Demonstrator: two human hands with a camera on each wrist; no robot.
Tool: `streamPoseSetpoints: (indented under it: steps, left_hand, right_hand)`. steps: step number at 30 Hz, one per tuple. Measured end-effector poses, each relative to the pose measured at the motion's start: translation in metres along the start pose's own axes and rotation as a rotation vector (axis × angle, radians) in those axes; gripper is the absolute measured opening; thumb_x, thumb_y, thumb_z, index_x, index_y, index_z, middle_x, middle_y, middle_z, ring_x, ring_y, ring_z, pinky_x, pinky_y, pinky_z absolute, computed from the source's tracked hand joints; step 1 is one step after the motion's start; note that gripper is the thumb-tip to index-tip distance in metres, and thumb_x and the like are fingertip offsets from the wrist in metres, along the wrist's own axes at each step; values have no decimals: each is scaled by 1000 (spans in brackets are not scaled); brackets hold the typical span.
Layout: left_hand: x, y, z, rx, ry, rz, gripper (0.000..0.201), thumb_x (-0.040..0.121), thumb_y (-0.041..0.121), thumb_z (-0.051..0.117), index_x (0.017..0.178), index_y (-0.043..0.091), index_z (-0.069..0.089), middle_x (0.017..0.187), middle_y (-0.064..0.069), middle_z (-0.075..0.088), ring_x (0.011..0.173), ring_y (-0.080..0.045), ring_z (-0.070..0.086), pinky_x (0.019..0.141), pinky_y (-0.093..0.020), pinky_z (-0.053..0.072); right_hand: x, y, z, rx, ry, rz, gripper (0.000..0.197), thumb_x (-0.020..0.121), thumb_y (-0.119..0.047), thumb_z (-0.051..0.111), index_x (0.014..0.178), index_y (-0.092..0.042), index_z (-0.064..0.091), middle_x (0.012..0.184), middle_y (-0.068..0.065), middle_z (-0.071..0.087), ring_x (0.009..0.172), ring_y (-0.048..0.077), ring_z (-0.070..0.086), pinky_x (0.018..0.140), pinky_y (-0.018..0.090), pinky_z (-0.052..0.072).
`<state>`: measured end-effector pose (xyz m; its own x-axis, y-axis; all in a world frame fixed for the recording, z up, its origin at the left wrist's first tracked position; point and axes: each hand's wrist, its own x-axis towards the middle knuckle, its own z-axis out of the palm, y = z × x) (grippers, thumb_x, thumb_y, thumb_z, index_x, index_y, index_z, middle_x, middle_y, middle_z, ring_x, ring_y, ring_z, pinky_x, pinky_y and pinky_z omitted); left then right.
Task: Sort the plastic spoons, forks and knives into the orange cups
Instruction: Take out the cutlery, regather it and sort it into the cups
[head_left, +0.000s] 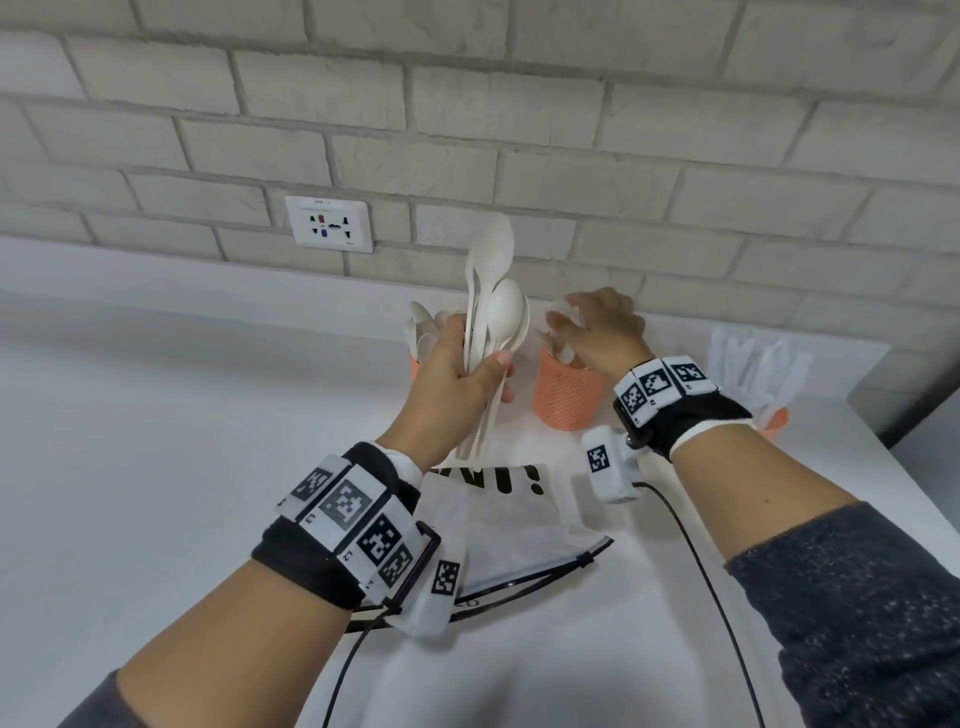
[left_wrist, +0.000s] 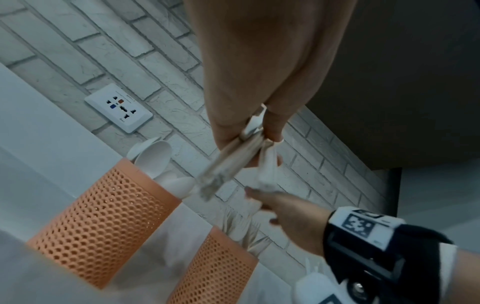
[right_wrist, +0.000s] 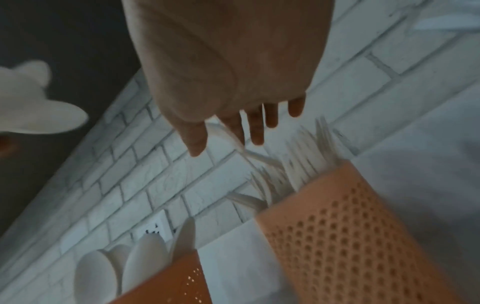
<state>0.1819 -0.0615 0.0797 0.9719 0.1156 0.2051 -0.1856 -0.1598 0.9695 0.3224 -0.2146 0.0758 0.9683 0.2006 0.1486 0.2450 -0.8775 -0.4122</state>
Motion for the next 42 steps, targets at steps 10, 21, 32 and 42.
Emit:
streamPoseSetpoints:
  steps: [10,21,32,42]
  left_hand:
    - [3,4,5,-28,137,16,28,81,17,60,104,8,46,111,-32,52,75,-31,66,62,-34,57]
    - [9,4,-6,364,-5,66,28,92,37,43,115,23,50,101,-16,59,123,-45,44,106,-48,38]
    - [62,13,-102,443,89,-107,68,82,40,66,138,13,39,120,-7,57,99,-20,55,87,-32,46]
    - [89,-65,-78,409,-198,-230,123,67,20,82,149,20,-10,155,-11,21,140,-23,26,111,-33,29]
  right_hand:
    - [-72,-72,-15,762,-252,-227,11,86,-24,64,92,-15,61,73,2,65,57,9,58,51,23,46]
    - [-73,-79,-6,1414,-313,40,44,80,-22,70,115,2,57,101,24,59,91,32,59,84,47,55]
    - [-9,-91,-20,1376,247,46,12,85,-3,63,92,-7,54,65,6,61,51,13,61,60,28,55]
    - [29,-108,36,1463,323,34,15,86,-7,63,91,-15,51,68,3,60,55,8,61,64,27,52]
